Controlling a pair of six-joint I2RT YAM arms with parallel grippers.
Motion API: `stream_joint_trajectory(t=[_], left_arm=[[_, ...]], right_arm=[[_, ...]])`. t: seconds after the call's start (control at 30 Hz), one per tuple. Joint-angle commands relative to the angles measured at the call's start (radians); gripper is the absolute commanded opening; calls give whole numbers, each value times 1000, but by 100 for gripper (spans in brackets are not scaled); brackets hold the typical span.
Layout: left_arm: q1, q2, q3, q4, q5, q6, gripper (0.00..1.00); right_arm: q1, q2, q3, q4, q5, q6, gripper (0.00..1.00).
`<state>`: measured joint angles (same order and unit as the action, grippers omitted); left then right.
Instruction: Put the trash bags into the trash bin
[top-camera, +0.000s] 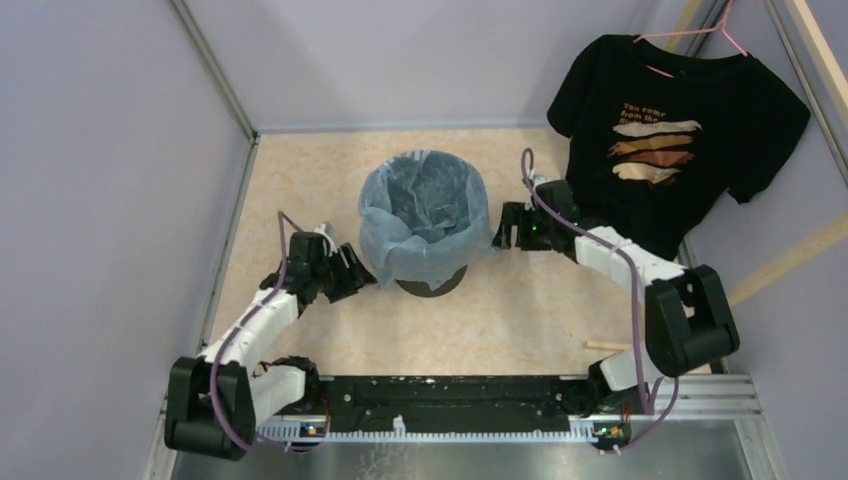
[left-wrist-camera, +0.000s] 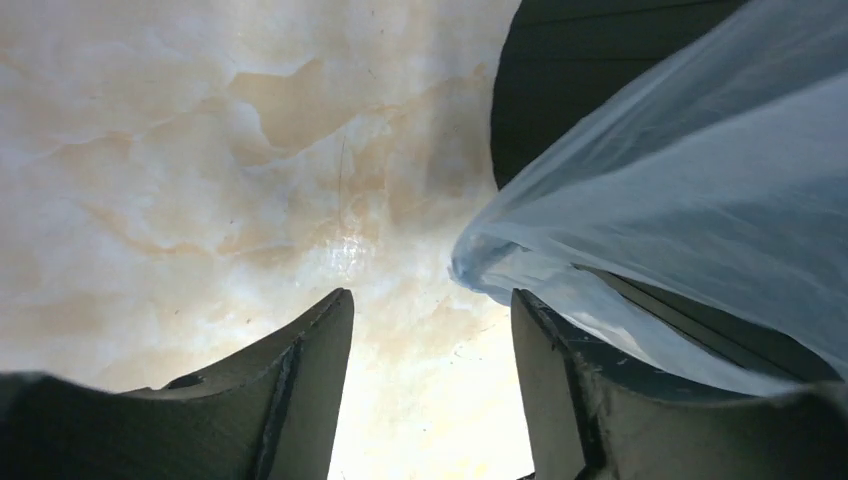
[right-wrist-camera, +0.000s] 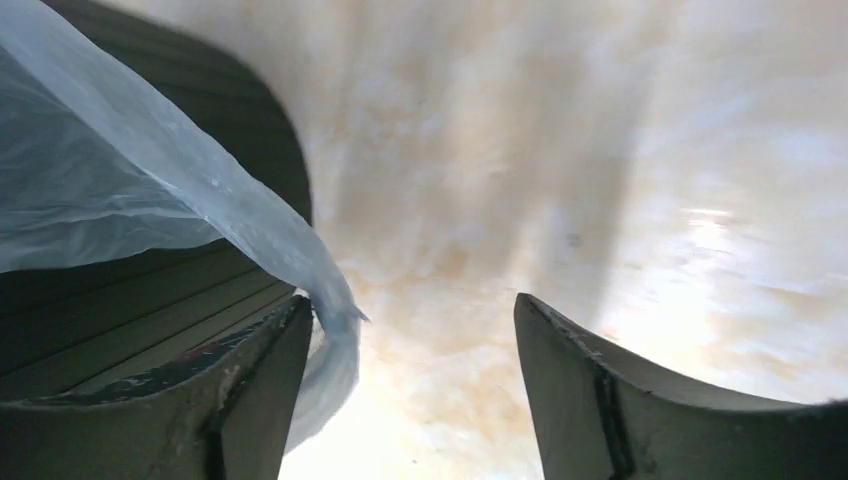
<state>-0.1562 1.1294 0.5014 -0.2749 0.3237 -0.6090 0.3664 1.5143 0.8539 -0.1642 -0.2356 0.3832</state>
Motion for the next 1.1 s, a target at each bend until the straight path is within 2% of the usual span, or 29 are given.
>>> stream_joint_trajectory(t=[0.0, 0.1, 0.23, 0.27, 0.3, 0.37, 0.5, 0.57, 0.6, 0.63, 0.73, 0.8, 0.87, 0.97, 1.07], left_arm=[[-2, -120, 87, -161, -86, -18, 69], [-2, -199, 183, -341, -230, -54, 84], [-2, -346, 316, -506, -449, -75, 91], [-2, -382, 356, -499, -459, -12, 92], [-2, -413, 400, -473, -435, 46, 97], [-2, -432, 516, -390, -320, 153, 99], [-4, -261, 780, -389, -19, 225, 98], [-23, -147, 878, -382, 69, 226, 97], [-74, -110, 915, -364, 73, 231, 95], [-139, -69, 952, -359, 30, 247, 92], [-424, 94, 1110, -430, -216, 324, 88], [-524, 225, 1214, -522, -346, 350, 85], [-561, 328, 1265, -579, -389, 346, 78], [-569, 394, 1227, -559, -425, 335, 63], [-569, 421, 1177, -533, -443, 327, 59]], right_arm=[[-28, -180, 120, -226, 285, -106, 78], [-30, -255, 155, -269, 293, -116, 82], [-29, -321, 155, -266, 208, -114, 83], [-29, -333, 145, -260, 180, -113, 83], [-29, -347, 137, -249, 161, -112, 82], [-30, -361, 119, -234, 139, -116, 82], [-29, -368, 98, -225, 136, -125, 82], [-29, -376, 88, -223, 136, -128, 82], [-29, -380, 82, -222, 134, -127, 82], [-29, -385, 73, -221, 132, -125, 81], [-29, -402, 42, -217, 113, -114, 82], [-29, -413, 18, -213, 98, -108, 81], [-29, -430, -2, -214, 93, -107, 82], [-29, -445, -19, -223, 98, -111, 82], [-30, -455, -31, -218, 93, -111, 82]])
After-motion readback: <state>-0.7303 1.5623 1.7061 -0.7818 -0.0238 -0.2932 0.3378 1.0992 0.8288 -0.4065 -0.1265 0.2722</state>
